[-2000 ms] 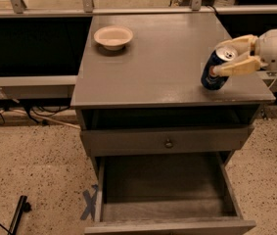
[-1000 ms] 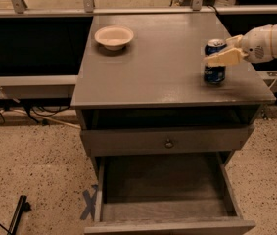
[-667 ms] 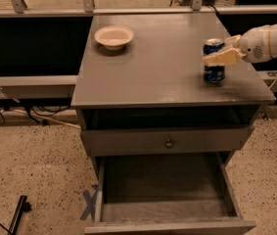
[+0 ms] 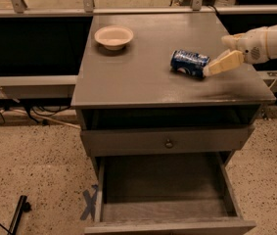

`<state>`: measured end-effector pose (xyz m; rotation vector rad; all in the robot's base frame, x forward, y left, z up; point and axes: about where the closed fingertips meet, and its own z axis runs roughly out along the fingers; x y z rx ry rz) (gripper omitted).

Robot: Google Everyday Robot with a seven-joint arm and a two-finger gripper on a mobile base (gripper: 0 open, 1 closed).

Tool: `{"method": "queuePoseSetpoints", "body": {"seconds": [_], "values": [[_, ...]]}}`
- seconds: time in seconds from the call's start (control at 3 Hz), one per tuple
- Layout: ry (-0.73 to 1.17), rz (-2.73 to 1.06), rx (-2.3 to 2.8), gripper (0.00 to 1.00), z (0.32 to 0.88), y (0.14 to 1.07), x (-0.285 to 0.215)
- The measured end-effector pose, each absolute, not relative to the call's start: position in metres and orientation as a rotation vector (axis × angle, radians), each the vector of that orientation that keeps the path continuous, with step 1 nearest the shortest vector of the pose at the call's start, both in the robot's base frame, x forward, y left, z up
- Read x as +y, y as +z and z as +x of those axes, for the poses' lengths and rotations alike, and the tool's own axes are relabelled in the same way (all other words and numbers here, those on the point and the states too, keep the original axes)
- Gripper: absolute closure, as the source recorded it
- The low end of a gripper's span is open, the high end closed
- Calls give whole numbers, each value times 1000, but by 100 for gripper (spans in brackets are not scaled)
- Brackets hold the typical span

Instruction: Pick pepsi can from middle drawer and place on counter

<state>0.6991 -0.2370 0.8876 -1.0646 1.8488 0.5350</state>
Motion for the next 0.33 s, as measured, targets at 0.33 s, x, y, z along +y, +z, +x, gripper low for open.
{"method": "queuePoseSetpoints", "body": {"seconds": [0.33], "values": [[535,-1065,1849,0,699,888,-237]]}}
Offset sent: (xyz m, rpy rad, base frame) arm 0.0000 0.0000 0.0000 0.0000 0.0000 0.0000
